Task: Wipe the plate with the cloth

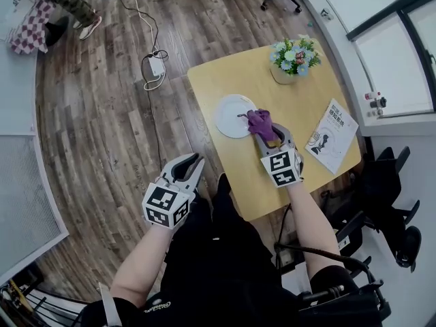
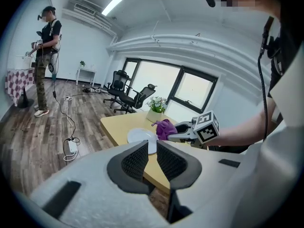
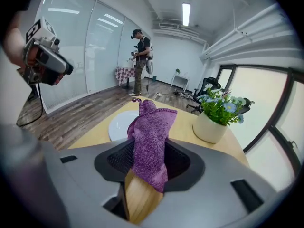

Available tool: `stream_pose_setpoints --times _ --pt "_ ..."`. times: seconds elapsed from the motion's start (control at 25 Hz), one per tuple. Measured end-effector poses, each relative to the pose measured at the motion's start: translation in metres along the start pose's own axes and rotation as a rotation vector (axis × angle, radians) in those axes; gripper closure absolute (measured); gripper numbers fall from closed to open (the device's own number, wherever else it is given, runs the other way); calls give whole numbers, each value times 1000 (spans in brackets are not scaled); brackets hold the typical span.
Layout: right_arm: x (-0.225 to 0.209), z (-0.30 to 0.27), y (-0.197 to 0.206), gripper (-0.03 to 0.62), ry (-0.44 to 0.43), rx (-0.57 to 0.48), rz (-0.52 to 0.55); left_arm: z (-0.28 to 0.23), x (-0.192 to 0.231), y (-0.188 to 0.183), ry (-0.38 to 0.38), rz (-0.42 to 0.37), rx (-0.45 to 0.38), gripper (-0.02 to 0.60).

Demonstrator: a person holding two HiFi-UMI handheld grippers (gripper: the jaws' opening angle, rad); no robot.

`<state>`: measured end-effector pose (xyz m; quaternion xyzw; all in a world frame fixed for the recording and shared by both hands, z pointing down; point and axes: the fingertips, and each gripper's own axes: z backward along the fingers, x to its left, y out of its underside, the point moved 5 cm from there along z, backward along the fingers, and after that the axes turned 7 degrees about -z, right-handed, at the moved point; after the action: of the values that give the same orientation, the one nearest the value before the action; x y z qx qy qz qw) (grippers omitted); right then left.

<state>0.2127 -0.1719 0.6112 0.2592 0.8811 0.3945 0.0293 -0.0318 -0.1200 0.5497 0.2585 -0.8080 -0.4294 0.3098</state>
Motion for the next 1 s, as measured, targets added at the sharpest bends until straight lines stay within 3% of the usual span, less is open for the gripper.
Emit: stream_pose_setpoints --times 0.28,0.56,0.8,1.0 --pt "3 55 -81 427 -24 -246 -178 40 10 -32 -77 -13 -94 522" --pt "40 129 -161 427 -88 -479 -237 93 11 -93 -143 -88 -232 522" --pt "74 180 -188 427 -116 -598 -273 133 6 -119 -173 -133 -319 522" --pt "89 200 -197 427 -159 -636 -285 143 -1 -140 -177 -174 -362 522"
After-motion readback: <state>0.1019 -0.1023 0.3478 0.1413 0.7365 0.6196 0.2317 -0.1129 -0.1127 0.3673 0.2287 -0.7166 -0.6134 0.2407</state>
